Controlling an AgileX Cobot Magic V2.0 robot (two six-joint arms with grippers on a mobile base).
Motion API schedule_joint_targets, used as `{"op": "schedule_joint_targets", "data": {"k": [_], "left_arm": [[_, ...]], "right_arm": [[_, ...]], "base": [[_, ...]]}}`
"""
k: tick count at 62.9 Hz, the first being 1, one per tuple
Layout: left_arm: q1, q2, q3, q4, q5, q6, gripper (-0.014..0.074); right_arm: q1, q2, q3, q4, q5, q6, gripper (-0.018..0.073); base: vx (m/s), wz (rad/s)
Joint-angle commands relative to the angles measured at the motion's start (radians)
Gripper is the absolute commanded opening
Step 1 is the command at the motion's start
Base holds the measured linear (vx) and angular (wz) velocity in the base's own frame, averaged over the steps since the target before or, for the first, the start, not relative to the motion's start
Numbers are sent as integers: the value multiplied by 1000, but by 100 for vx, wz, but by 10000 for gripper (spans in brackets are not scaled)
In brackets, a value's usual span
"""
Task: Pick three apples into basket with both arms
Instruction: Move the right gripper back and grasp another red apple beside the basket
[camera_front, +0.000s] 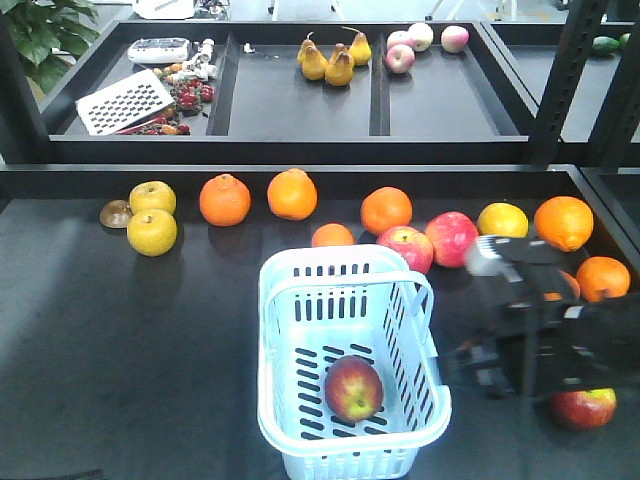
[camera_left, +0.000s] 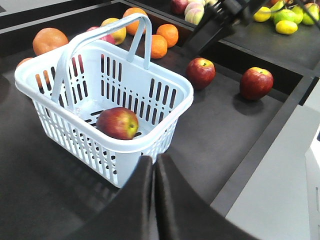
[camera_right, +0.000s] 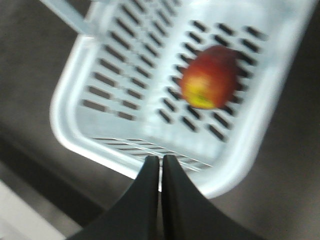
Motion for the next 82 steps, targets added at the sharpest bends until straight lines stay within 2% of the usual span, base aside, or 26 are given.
{"op": "schedule_joint_targets", "data": {"k": [1,6,9,17,23,37,41,46,63,82], "left_arm": [[-3,6,-20,-32,-36,-4,-6],[-3,6,-20,-32,-36,-4,-6],[-3,6,-20,-32,-38,-4,-6],[-3,6,-20,-32,-41,-4,-6],[-3,6,-20,-32,-42,-4,-6],[-3,6,-20,-32,-42,-4,-6],[-3,6,-20,-32,-42,-4,-6],[-3,6,-20,-32,-42,-4,-6],[-3,6,-20,-32,-42,-4,-6],[-3,6,-20,-32,-42,-4,-6]], "right_arm": [[-77,-87,-28,-193,-2,179,0],[-150,-119,-28,-330,-8,277,7],[-191,-126,-28,-393,-10,291,14],[-300,-104,-29,-440,-32,277,77],[-359,-66,-29,-442,-70,241,173],[-453,75,-32,-447,-188,236,548],[-466,127,-47,-448,-191,237,624],[-467,181,-83,-453,-189,237,678],[-467,368,-251,-453,-119,243,658],[-467,529,-284,-478,-142,243,620]], "base": [[0,0],[0,0],[0,0],[0,0],[0,0],[0,0],[0,0],[0,0],[0,0],[0,0]]}}
